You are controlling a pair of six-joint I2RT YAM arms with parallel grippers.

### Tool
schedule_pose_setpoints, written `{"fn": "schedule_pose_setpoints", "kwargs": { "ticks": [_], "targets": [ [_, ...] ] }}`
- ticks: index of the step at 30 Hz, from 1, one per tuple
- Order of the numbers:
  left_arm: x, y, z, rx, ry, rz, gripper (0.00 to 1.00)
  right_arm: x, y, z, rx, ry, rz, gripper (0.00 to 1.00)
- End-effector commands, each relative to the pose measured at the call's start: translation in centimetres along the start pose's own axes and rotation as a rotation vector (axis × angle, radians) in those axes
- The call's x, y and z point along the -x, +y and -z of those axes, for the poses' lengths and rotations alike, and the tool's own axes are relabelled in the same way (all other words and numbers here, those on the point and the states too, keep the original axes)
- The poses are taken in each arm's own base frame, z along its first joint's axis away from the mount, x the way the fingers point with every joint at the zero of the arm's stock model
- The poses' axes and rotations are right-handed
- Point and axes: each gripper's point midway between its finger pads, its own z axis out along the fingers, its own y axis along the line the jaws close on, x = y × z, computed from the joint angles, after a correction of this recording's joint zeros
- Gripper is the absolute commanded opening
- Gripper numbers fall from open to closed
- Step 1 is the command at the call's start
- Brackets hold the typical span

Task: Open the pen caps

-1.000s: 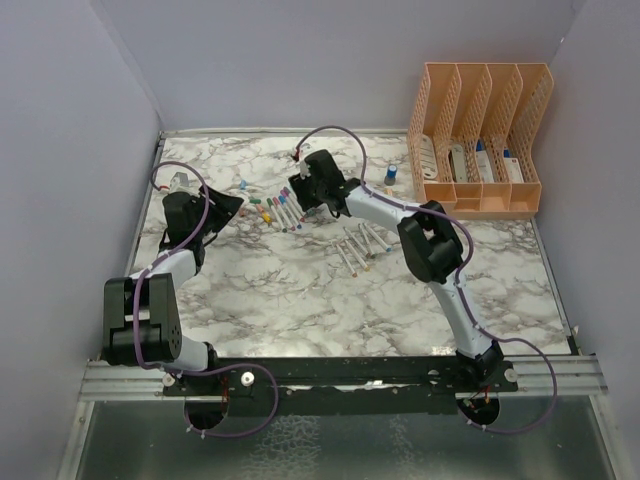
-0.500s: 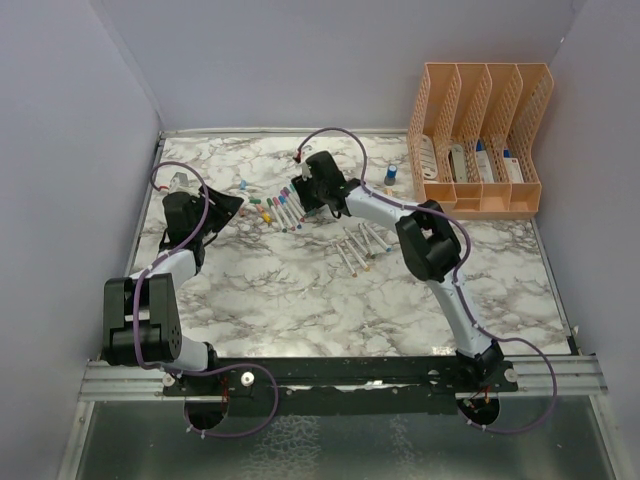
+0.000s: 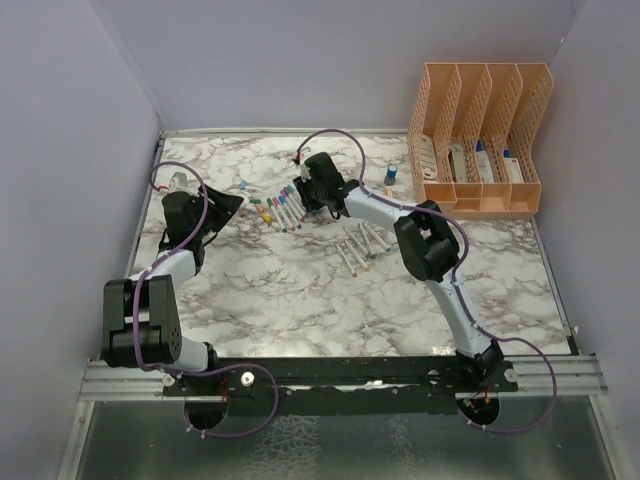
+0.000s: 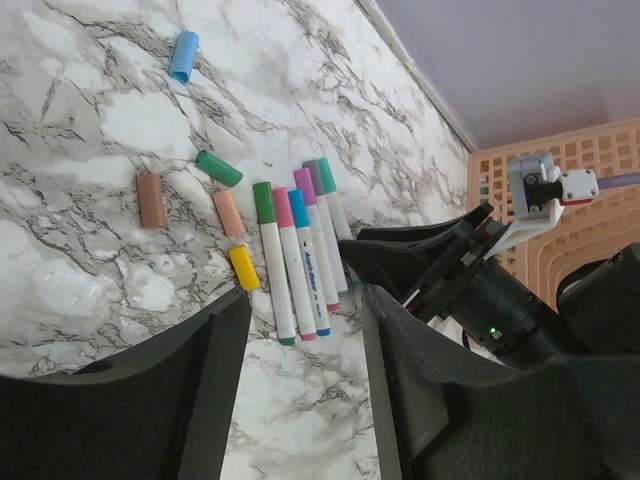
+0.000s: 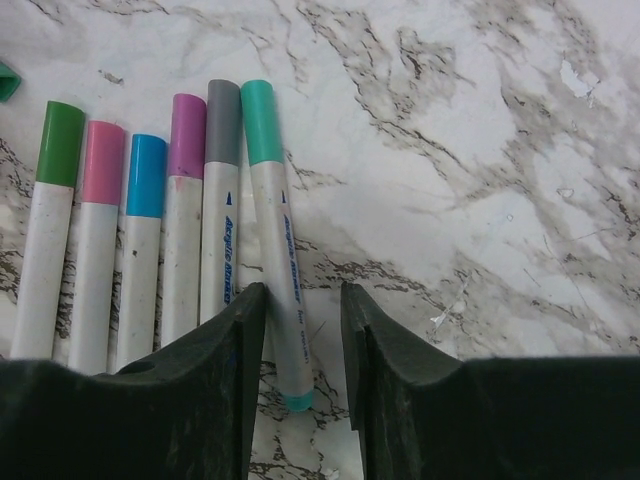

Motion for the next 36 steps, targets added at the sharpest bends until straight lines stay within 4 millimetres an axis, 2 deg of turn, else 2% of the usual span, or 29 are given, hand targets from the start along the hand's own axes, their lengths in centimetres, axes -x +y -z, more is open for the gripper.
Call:
{"fn": "schedule_pose_setpoints", "kwargs": {
  "ticks": [1,6,9,13,19,21,31,36],
  "targets": [
    [0.7,-1.6,0.6,-0.055,-0.008,-0.002,0.52,-3.3,0.1,-0.7,0.008,0.084,-0.019,0.31],
    [0.6,-2.3,0.9,-0.076,0.0,0.003,0.52,-4.0,0.0,-0.7,0.005,0.1,-0.042,0.13],
    [0.4,-2.5,0.9,-0.085,0.006,0.004,0.52,-3.7,-0.5,-0.4,-0.009,0.094,-0.062,0.02],
    [-0.8,-3.3,0.6,-0.102,0.029,0.005,0.52,-1.8,-1.4,0.9,-0.037,0.03,-0.081,0.01],
    [-3.2,-5.3,-1.5,-0.149,0.093,0.006,0.52,2.2,-1.9,5.2,-0.05,-0.104,-0.092,0.01],
    [-4.1,-5.7,-2.6,-0.169,0.124,0.024,0.52,2.6,-1.7,6.6,-0.037,-0.116,-0.091,0.01],
    [-6.7,-9.8,-7.3,-0.339,0.238,0.095,0.74,3.6,0.4,12.4,0.089,-0.152,-0.136,0.01],
    [-7.4,-10.7,-8.8,-0.374,0.255,0.117,0.76,4.3,1.7,14.2,0.134,-0.172,-0.126,0.01]
  ]
}}
